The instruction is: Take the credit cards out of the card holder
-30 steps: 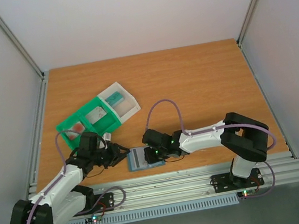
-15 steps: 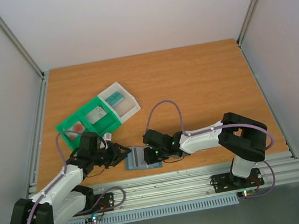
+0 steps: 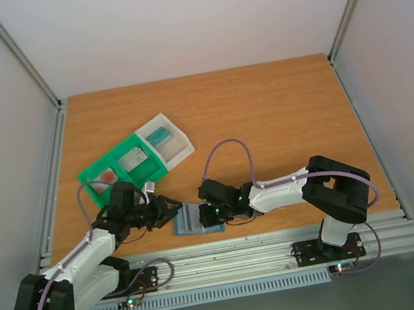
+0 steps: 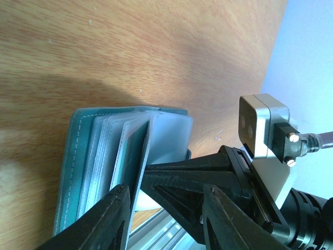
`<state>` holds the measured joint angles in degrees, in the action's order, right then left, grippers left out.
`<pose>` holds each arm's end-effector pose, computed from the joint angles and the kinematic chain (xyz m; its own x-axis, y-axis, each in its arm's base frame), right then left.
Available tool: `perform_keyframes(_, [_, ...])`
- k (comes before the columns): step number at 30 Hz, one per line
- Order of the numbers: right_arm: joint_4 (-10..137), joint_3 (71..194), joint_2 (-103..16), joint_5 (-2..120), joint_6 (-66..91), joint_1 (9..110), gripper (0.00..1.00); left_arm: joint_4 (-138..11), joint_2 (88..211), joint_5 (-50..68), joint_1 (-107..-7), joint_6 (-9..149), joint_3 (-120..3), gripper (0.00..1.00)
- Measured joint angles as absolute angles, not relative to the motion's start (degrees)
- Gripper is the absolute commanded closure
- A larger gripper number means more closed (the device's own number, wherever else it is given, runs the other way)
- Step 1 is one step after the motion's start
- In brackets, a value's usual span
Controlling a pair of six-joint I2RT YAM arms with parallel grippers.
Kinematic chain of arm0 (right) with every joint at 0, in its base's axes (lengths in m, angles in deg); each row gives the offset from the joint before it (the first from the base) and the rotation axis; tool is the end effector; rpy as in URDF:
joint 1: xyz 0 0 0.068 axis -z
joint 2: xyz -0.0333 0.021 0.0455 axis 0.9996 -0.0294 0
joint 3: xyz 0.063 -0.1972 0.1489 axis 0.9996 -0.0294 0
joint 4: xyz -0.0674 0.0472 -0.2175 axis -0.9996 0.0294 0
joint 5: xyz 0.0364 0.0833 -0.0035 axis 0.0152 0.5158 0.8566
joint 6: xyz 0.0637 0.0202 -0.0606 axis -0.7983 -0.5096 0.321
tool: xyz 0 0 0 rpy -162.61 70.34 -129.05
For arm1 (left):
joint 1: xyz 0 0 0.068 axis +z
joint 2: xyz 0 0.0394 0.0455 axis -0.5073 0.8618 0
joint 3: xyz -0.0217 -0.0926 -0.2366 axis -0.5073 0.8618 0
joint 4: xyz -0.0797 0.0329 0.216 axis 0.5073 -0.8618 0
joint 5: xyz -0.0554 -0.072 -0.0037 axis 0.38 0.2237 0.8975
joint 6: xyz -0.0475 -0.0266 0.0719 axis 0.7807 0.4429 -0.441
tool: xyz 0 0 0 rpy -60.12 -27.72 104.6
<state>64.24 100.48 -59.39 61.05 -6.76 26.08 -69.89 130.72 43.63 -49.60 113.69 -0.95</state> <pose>0.1352 0.2854 0.0986 -0.7410 -0.4822 -0.4673 -0.6603 0.6500 0.3762 0.1479 -0.1092 0.1239 -0.9511 -0.3087 0.0042 -0.1659 0.4994 -0.8503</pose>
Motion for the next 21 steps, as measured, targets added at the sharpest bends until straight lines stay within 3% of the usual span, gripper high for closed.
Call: perform_keyframes(21, [63.7,100.2,-59.4,61.0,-6.8,26.3,0.97,-60.2,140.0,44.0,-51.6,116.3,-0.3,0.63])
